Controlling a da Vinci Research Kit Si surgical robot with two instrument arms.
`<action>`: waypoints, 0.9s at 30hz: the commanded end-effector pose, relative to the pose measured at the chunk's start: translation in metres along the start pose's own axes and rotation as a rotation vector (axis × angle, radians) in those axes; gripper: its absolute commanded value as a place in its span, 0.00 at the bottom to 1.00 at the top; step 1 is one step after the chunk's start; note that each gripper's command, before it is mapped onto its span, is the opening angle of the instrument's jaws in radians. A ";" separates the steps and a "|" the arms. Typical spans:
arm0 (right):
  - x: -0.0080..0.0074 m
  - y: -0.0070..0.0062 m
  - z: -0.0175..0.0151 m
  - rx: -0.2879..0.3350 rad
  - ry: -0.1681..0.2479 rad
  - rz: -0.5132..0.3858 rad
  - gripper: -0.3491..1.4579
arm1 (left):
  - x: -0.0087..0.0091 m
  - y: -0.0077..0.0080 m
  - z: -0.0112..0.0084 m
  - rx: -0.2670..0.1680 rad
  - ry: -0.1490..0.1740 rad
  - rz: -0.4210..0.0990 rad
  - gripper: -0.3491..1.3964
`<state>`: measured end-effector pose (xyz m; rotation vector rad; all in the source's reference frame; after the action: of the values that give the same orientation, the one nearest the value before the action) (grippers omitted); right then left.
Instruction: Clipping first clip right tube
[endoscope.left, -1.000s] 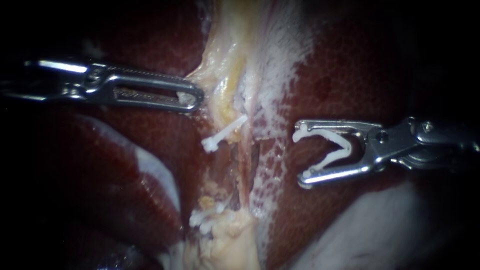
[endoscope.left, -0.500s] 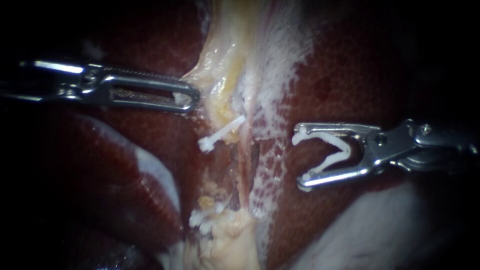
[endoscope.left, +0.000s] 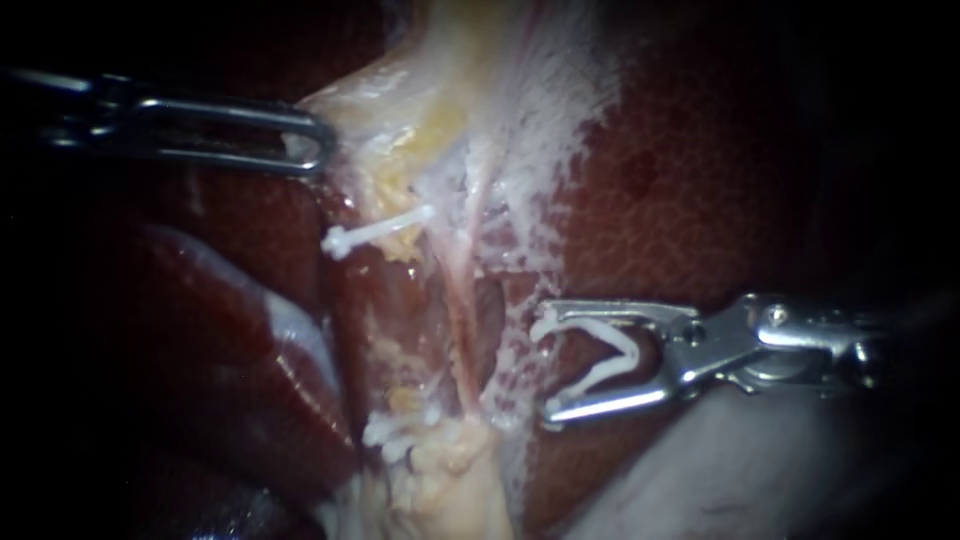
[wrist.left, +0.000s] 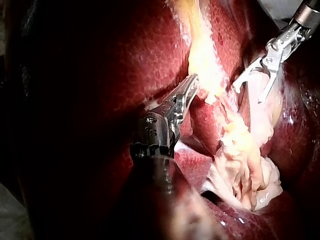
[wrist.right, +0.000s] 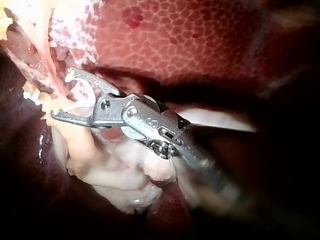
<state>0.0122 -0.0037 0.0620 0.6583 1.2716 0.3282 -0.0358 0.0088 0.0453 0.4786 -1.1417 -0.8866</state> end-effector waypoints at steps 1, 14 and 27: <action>-0.0002 0.0001 0.0004 0.001 -0.001 0.005 0.52 | 0.0000 0.0000 -0.0001 0.001 -0.001 0.000 0.00; -0.0009 0.0018 0.0043 0.028 -0.011 0.023 0.52 | 0.0000 -0.0002 -0.0003 0.000 -0.002 0.000 0.00; -0.0010 0.0019 0.0060 0.080 -0.025 0.057 0.52 | -0.0001 -0.0003 -0.0003 0.000 -0.002 0.006 0.00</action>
<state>0.0180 -0.0045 0.0649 0.7783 1.2471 0.3102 -0.0357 0.0086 0.0449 0.4754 -1.1445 -0.8844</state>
